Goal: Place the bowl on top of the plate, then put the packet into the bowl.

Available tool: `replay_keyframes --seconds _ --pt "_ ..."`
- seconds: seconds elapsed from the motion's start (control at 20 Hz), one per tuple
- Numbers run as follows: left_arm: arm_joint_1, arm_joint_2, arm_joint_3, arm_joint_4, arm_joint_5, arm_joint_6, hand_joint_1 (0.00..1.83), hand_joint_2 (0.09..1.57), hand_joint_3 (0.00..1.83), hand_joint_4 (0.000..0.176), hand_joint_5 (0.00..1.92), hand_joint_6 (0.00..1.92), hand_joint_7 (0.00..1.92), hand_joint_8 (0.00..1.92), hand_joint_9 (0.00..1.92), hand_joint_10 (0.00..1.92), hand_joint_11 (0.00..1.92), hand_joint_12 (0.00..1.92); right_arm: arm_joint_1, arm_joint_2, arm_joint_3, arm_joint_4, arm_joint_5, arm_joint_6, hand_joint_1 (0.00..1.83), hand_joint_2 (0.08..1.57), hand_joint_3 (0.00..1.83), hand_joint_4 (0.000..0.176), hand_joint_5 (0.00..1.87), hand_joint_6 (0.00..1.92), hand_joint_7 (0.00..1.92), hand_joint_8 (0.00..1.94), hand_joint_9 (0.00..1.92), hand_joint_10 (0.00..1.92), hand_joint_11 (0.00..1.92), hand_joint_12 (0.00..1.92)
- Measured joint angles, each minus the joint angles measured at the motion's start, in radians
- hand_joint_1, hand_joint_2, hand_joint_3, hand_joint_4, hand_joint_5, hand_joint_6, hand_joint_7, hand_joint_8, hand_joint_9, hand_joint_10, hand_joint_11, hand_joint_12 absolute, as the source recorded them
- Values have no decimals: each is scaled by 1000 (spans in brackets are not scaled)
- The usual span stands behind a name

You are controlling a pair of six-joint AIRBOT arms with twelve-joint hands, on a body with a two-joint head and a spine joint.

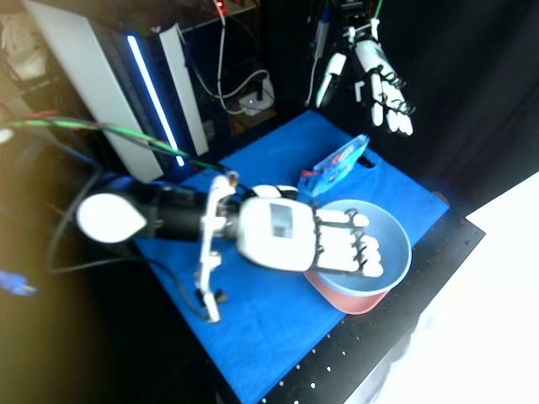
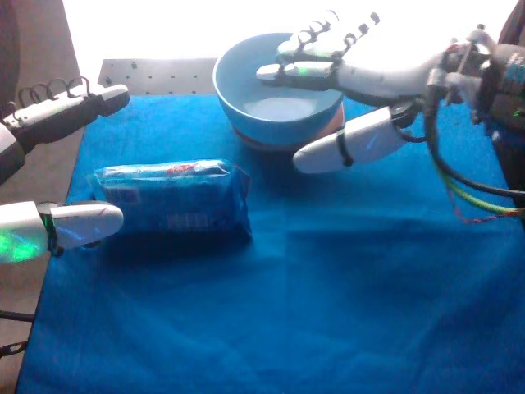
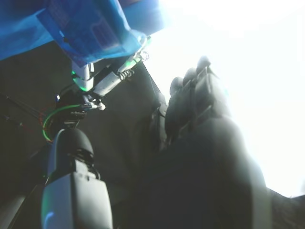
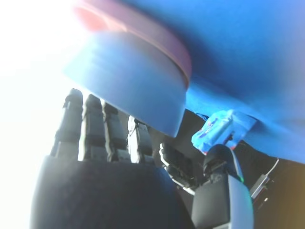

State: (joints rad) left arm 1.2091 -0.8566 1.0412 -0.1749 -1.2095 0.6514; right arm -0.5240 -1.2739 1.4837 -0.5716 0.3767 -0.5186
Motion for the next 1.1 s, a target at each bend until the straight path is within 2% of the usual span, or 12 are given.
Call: replay_keyframes --seconds 0.05,0.15,0.25,0.3,0.45,0.5,0.55,0.75,0.85,0.95,1.0,1.1 --pt "5 0 -1 0 -1 0 580 976 0 139 154 0 102 2 42 3 0 0 -3 14 -6 0 12 0 0 942 0 176 0 0 0 0 0 0 0 0" --pt "5 0 -3 1 -2 0 680 923 0 128 150 0 87 0 20 0 0 0 -23 58 -32 44 58 -2 0 975 10 135 0 0 0 0 0 0 0 0" --pt "5 0 -3 -6 -3 0 709 871 0 127 137 0 67 0 6 1 0 0 -56 108 -69 101 111 -2 0 1003 19 146 0 0 0 0 0 0 0 0" --pt "6 0 -3 -9 -3 0 715 861 0 136 135 0 52 0 0 0 0 0 -79 138 -92 138 147 -2 0 1016 22 130 0 0 0 0 0 0 0 0" --pt "6 -1 -3 -9 -1 0 672 861 0 175 109 0 30 0 0 0 0 0 -137 213 -156 218 251 -3 29 1010 10 160 0 0 0 0 0 0 0 0" --pt "6 -4 2 -6 1 0 697 859 0 176 107 0 25 0 0 0 0 0 -168 228 -174 257 302 -3 5 1011 9 119 0 0 0 0 0 0 0 0" --pt "6 -12 10 -7 3 0 714 857 0 176 115 3 28 1 0 0 0 0 -196 240 -188 283 337 -3 0 1027 15 109 0 0 0 0 0 0 0 0" --pt "-2 -26 24 -14 31 0 824 835 0 176 126 5 42 5 9 4 0 0 -306 280 -263 374 477 -3 68 1029 1 145 0 0 0 0 0 0 1 0" --pt "-23 -36 38 2 52 0 804 838 0 176 133 7 46 5 24 8 0 0 -375 314 -309 444 607 -3 43 1071 16 79 0 0 0 0 0 0 0 0" --pt "-49 -51 55 5 74 0 790 839 0 176 127 2 49 5 33 10 2 1 -423 330 -336 484 682 -3 16 1082 13 103 0 0 0 0 0 0 0 0" --pt "-69 -63 67 11 86 0 765 830 0 176 154 12 66 10 45 13 20 9 -453 337 -356 507 724 -3 36 1105 20 74 0 0 0 0 0 0 0 0" --pt "-114 -90 92 37 134 0 696 837 0 176 180 7 93 5 81 9 32 15 -499 348 -389 522 792 -3 83 1104 12 75 0 0 0 0 0 0 0 0"
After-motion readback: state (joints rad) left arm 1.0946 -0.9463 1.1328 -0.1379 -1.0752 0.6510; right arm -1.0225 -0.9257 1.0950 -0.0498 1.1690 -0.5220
